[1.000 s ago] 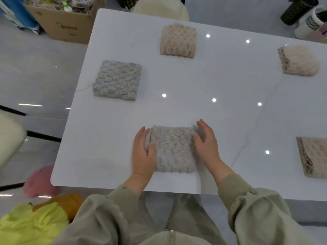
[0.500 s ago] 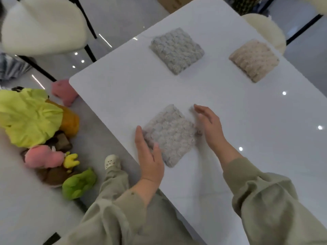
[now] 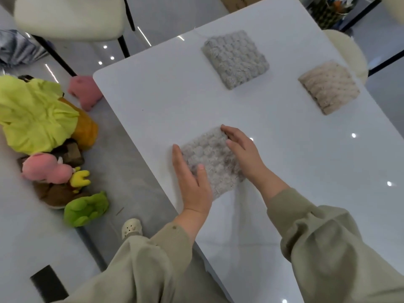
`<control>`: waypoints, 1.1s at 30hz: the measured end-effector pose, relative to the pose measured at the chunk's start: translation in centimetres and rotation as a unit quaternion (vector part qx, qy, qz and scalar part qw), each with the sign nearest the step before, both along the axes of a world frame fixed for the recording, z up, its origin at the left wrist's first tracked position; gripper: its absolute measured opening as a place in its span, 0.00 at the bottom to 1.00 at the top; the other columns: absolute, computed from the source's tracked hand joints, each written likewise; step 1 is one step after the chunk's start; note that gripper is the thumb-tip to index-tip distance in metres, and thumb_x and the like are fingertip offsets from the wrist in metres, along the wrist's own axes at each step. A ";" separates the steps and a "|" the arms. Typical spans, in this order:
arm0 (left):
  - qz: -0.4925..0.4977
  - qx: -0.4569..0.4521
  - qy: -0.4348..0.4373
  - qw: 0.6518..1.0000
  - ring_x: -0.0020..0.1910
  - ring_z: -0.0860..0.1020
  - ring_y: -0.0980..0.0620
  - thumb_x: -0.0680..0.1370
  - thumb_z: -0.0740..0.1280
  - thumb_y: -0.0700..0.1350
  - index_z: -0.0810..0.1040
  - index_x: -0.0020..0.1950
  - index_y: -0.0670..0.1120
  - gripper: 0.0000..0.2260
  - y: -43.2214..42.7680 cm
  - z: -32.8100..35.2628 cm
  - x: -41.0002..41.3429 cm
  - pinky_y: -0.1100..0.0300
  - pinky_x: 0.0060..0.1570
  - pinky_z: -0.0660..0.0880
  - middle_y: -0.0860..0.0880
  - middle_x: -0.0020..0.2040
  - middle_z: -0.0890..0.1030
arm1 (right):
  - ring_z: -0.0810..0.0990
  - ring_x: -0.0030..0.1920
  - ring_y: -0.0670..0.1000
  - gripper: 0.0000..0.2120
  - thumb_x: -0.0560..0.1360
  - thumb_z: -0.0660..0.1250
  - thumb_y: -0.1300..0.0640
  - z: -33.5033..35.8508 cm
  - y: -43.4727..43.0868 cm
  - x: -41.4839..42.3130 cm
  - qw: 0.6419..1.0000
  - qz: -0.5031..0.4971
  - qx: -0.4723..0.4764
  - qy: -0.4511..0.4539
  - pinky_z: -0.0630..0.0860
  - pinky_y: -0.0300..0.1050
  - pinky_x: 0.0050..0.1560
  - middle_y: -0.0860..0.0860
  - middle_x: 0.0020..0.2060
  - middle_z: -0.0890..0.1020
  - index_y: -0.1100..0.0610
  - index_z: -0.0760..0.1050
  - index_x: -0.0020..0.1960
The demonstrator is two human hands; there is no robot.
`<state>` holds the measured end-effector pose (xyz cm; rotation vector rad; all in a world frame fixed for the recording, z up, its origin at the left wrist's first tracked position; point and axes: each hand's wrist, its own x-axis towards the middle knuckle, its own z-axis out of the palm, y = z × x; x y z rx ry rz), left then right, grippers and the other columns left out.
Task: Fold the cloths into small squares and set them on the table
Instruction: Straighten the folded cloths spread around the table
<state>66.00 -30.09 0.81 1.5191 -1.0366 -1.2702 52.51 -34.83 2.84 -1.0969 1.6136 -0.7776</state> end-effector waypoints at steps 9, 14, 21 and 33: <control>0.003 -0.007 -0.009 1.000 0.75 0.49 0.61 0.78 0.55 0.43 0.47 0.77 0.43 0.29 0.2 -0.3 -0.6 0.59 0.75 0.52 0.49 0.77 0.51 | 0.73 0.62 0.38 0.23 0.73 0.59 0.53 -0.3 0.3 0.5 1.000 -0.014 -0.010 -0.015 0.69 0.27 0.57 0.45 0.63 0.75 0.56 0.71 0.67; 0.004 -0.012 -0.013 1.000 0.76 0.49 0.60 0.78 0.54 0.45 0.47 0.77 0.43 0.29 0.3 -0.6 -0.5 0.59 0.74 0.51 0.50 0.77 0.51 | 0.73 0.63 0.40 0.22 0.73 0.59 0.53 -0.4 0.3 0.7 1.000 -0.021 -0.019 -0.003 0.69 0.28 0.59 0.46 0.63 0.75 0.54 0.72 0.66; -0.091 -0.046 -0.134 0.986 0.77 0.47 0.51 0.77 0.57 0.44 0.56 0.75 0.41 0.27 -0.5 0.1 1.9 0.69 0.71 0.48 0.45 0.77 0.51 | 0.66 0.67 0.41 0.19 0.79 0.58 0.55 1.0 0.9 1.0 0.986 -0.031 -0.042 0.160 0.61 0.34 0.68 0.47 0.69 0.70 0.55 0.68 0.70; -0.423 -0.273 -0.579 0.642 0.76 0.44 0.42 0.76 0.50 0.59 0.46 0.77 0.52 0.32 -7.4 1.8 7.8 0.40 0.70 0.40 0.44 0.78 0.49 | 0.42 0.77 0.53 0.28 0.80 0.52 0.47 1.4 3.9 4.9 0.882 -0.016 0.052 0.468 0.38 0.60 0.73 0.55 0.77 0.47 0.57 0.53 0.76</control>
